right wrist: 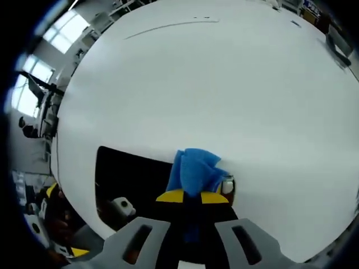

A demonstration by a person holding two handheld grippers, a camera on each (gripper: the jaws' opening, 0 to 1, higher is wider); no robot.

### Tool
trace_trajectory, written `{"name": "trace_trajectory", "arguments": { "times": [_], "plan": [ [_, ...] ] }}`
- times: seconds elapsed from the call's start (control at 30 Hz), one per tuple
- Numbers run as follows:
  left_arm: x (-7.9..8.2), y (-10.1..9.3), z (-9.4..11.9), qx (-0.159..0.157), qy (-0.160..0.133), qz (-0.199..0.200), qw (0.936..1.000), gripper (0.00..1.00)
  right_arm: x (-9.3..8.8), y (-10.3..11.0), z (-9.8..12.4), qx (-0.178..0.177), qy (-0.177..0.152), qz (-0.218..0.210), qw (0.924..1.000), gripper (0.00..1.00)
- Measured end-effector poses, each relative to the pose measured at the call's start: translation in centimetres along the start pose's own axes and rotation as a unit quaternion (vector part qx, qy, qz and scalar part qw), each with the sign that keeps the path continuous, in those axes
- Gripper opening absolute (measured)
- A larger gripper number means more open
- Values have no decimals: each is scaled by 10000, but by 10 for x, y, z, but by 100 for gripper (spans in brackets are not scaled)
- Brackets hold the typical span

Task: Wipe the mirror surface with the cleaning cloth until all visible marks leave the cleaned area.

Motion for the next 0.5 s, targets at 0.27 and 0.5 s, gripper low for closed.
{"name": "trace_trajectory", "arguments": {
  "times": [0.27, 0.5],
  "plan": [
    [0, -1, 1, -21, -6, 2, 10000, 99, 3, 25, -5, 91, 31, 118, 9999, 2],
    [0, -1, 0, -37, 8, 14, 10000, 99, 9, 50, -9, 120, 43, 336, 9994, 2]
  ]
}}
Point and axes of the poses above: the point that each gripper's makers call its tool centre point, and the gripper's own axes: z roughly backward along the fingers, y roughly to its left, x roughly out of its top, the point moved 8 cm from there along z, roughly backward along the fingers, and after that the axes turned 2 degrees about -x, right-handed, at the moved point
